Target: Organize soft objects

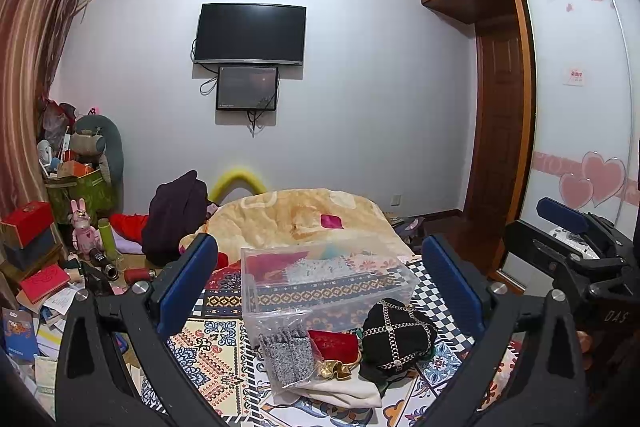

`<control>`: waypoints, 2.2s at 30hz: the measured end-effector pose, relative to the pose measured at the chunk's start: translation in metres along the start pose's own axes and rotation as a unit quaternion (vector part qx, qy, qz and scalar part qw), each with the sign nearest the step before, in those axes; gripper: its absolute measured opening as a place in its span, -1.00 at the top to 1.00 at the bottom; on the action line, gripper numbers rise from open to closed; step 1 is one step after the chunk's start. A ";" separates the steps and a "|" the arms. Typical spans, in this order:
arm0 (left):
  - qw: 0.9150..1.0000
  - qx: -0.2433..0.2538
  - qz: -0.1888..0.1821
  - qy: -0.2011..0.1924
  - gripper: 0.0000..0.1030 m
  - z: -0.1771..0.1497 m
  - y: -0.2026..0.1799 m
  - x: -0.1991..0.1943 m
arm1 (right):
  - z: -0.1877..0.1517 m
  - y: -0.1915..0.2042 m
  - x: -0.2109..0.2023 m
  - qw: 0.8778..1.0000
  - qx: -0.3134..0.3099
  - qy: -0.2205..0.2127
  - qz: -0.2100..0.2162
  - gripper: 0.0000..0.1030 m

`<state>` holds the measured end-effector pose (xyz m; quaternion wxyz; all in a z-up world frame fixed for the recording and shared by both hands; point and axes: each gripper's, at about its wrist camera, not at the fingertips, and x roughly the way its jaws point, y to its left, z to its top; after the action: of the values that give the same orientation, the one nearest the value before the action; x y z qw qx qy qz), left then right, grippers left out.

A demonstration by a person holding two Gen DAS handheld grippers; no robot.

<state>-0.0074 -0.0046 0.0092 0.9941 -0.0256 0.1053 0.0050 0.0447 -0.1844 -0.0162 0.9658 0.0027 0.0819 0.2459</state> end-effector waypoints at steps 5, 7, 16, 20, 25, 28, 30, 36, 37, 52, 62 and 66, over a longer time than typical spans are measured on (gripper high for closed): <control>1.000 0.003 -0.001 -0.003 -1.00 0.001 -0.002 -0.002 | 0.000 0.000 -0.002 1.000 0.001 -0.002 0.000 -1.00; 1.000 0.003 -0.003 -0.003 -1.00 0.001 -0.003 -0.003 | 0.001 0.001 -0.003 1.000 -0.001 -0.003 0.000 -1.00; 1.000 0.005 -0.004 -0.007 -1.00 0.001 -0.005 -0.005 | 0.003 0.001 -0.005 1.000 -0.002 -0.009 -0.002 -1.00; 1.000 0.006 -0.004 -0.009 -1.00 0.000 -0.006 -0.007 | 0.003 0.001 -0.007 1.000 -0.001 -0.011 -0.003 -1.00; 1.000 0.006 -0.004 -0.010 -1.00 0.001 -0.006 -0.008 | 0.003 0.000 -0.006 1.000 -0.001 -0.012 -0.003 -1.00; 1.000 0.007 -0.004 -0.011 -1.00 0.002 -0.007 -0.008 | 0.004 0.000 -0.006 1.000 -0.001 -0.012 -0.003 -1.00; 1.000 0.007 -0.004 -0.012 -1.00 0.003 -0.007 -0.008 | 0.003 0.000 -0.007 1.000 -0.001 -0.012 -0.003 -1.00; 1.000 0.006 -0.003 -0.013 -1.00 0.003 -0.006 -0.010 | 0.003 0.000 -0.007 1.000 -0.001 -0.013 -0.003 -1.00; 1.000 0.006 -0.003 -0.013 -1.00 0.003 -0.006 -0.010 | 0.003 0.000 -0.007 1.000 -0.001 -0.013 -0.002 -1.00; 1.000 0.009 -0.002 -0.010 -1.00 0.004 -0.005 -0.009 | 0.004 0.002 -0.007 1.000 0.000 -0.013 -0.002 -1.00; 0.999 -0.003 0.002 0.042 -1.00 -0.019 0.002 0.020 | -0.018 -0.003 0.019 0.999 0.009 0.037 -0.007 -1.00; 0.997 -0.017 0.008 0.081 -1.00 -0.035 0.012 0.042 | -0.033 -0.007 0.034 0.997 0.015 0.071 -0.010 -1.00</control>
<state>0.0263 0.0061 -0.0344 0.9817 -0.0421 0.1853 0.0123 0.0728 -0.1757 -0.0545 0.9600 -0.0015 0.1536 0.2341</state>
